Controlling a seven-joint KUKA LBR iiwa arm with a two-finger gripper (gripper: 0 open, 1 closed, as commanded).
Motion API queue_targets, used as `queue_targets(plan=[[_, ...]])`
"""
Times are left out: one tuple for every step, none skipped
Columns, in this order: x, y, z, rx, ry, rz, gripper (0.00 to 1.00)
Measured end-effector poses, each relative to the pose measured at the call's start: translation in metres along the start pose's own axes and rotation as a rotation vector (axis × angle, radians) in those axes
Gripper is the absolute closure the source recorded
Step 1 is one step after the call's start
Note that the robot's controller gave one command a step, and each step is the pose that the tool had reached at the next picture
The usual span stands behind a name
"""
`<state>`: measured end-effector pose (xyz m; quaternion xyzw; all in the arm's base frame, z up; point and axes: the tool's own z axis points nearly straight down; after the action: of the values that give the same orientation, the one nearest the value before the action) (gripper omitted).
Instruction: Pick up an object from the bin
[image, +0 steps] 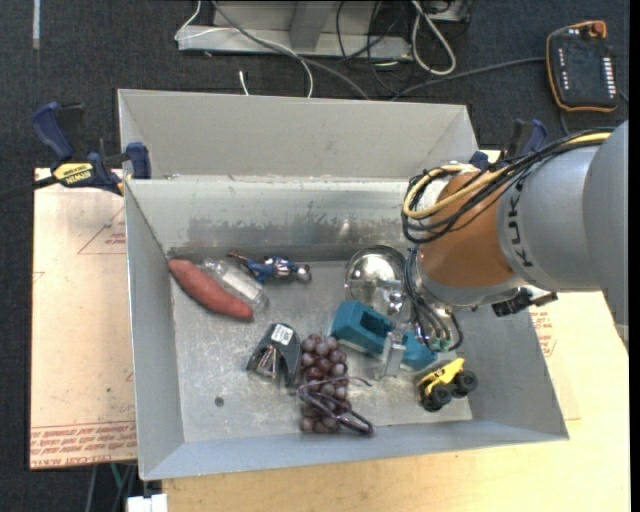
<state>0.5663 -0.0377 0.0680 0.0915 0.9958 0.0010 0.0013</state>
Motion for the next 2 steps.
queue_targets(plan=[[0.013,0.003,-0.081,0.0,-0.008,-0.079,0.0],[0.011,0.008,-0.032,0.001,0.008,0.007,0.0]])
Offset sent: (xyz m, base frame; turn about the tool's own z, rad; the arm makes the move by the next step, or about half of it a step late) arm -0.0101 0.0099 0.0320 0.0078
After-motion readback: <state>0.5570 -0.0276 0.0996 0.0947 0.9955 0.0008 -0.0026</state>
